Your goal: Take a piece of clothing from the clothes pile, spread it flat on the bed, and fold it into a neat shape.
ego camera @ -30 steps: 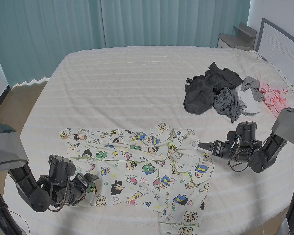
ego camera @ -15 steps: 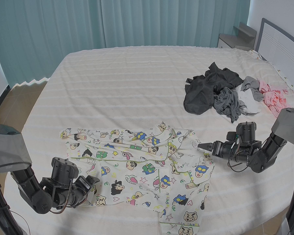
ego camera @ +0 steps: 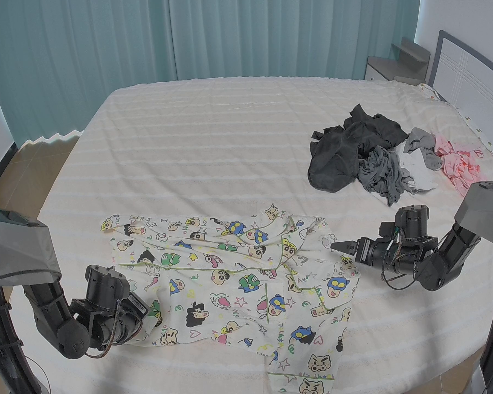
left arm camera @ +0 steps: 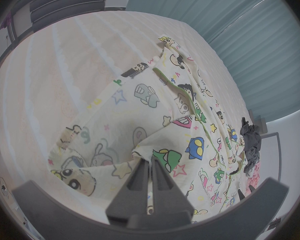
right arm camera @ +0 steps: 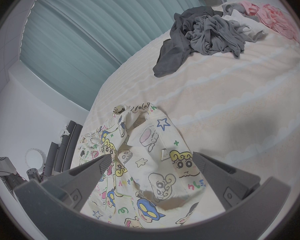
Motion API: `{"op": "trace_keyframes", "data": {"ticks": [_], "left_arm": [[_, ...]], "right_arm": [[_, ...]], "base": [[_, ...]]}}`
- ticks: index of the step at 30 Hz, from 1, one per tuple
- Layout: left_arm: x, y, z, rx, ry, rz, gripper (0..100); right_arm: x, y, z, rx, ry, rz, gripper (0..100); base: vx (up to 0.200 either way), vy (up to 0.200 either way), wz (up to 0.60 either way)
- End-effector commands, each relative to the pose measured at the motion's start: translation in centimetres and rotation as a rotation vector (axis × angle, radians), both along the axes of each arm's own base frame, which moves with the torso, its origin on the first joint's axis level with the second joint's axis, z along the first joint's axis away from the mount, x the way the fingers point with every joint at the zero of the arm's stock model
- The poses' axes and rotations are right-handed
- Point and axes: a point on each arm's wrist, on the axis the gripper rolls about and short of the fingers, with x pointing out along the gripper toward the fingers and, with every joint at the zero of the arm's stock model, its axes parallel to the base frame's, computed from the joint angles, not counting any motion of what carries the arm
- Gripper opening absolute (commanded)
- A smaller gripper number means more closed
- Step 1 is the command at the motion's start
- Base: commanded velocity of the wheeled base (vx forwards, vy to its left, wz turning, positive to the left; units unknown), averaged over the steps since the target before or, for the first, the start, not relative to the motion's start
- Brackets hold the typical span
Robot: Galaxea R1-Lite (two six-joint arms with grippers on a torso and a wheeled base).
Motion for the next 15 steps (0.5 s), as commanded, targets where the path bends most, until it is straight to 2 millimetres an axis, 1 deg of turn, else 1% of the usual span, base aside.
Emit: {"op": "trace_keyframes", "data": {"ticks": [1, 3, 7, 8, 12, 15], "left_arm": [[0.2, 0.6, 0.1, 0.009, -0.007, 0.018, 0], [0.4, 0.9, 0.7, 0.01, -0.052, 0.04, 0], [0.7, 1.6, 2.8, 0.058, -0.165, 0.06, 0], [0.7, 1.6, 3.1, 0.061, -0.176, 0.063, 0], [1.0, 2.9, 5.5, 0.083, -0.302, 0.089, 0], [1.5, 3.4, 5.8, 0.138, -0.342, 0.065, 0]], "right_arm": [[0.0, 0.0, 0.1, 0.001, -0.002, 0.001, 100], [0.0, 0.0, 0.1, 0.001, -0.004, 0.001, 100], [0.0, 0.1, 0.1, 0.001, -0.002, 0.003, 100], [0.0, 0.1, 0.1, 0.001, -0.005, 0.003, 100], [0.0, 0.1, 0.2, 0.002, -0.007, 0.003, 100], [0.0, 0.1, 0.1, 0.001, -0.005, 0.003, 100]], "base": [[0.0, 0.0, 0.0], [0.0, 0.0, 0.0], [0.0, 0.0, 0.0], [0.0, 0.0, 0.0], [0.0, 0.0, 0.0], [0.0, 0.0, 0.0]]}}
